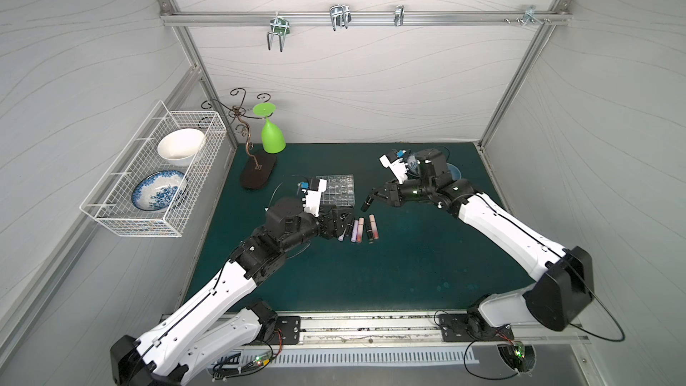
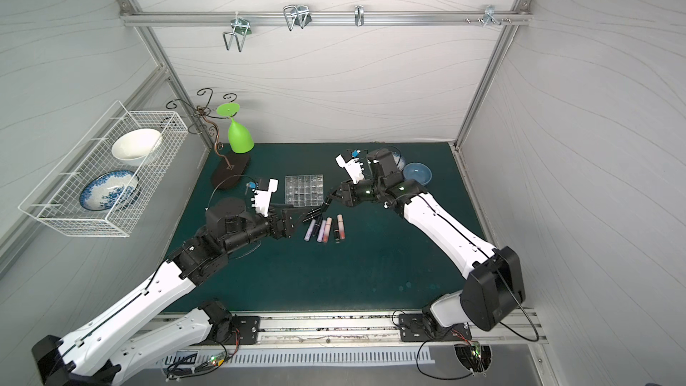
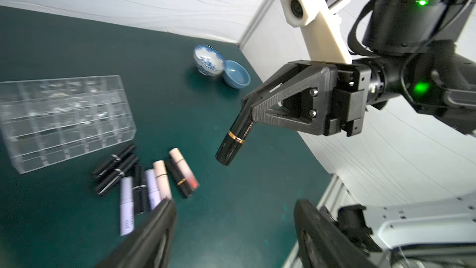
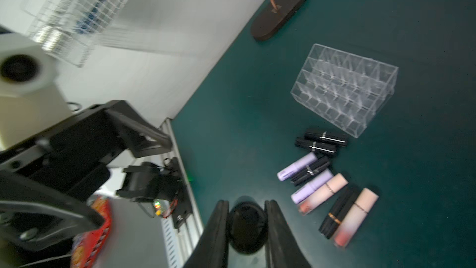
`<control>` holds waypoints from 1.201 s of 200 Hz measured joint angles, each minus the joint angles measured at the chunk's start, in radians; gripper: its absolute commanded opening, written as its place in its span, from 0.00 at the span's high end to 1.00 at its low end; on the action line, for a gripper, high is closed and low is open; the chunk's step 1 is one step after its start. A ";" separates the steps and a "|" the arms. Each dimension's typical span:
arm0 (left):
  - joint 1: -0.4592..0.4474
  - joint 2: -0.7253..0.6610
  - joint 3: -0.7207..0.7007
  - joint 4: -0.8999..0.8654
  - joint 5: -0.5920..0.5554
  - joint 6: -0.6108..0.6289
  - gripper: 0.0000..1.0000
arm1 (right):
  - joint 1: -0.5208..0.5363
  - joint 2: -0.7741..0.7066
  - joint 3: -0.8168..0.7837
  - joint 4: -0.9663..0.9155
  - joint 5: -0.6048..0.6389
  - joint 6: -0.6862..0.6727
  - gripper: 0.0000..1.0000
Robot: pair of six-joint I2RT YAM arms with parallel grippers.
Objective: Arrange the lipsticks in the organizer
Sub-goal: Place the lipstick in the storage box.
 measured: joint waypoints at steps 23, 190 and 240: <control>0.000 -0.051 -0.061 -0.026 -0.131 0.005 0.27 | 0.024 0.091 0.039 0.014 0.137 -0.025 0.77; 0.001 -0.055 -0.164 0.025 -0.364 0.044 0.35 | 0.036 0.591 0.417 0.128 0.441 -0.094 0.75; 0.001 -0.052 -0.166 0.034 -0.364 0.045 0.35 | 0.044 0.633 0.458 0.132 0.444 -0.107 0.75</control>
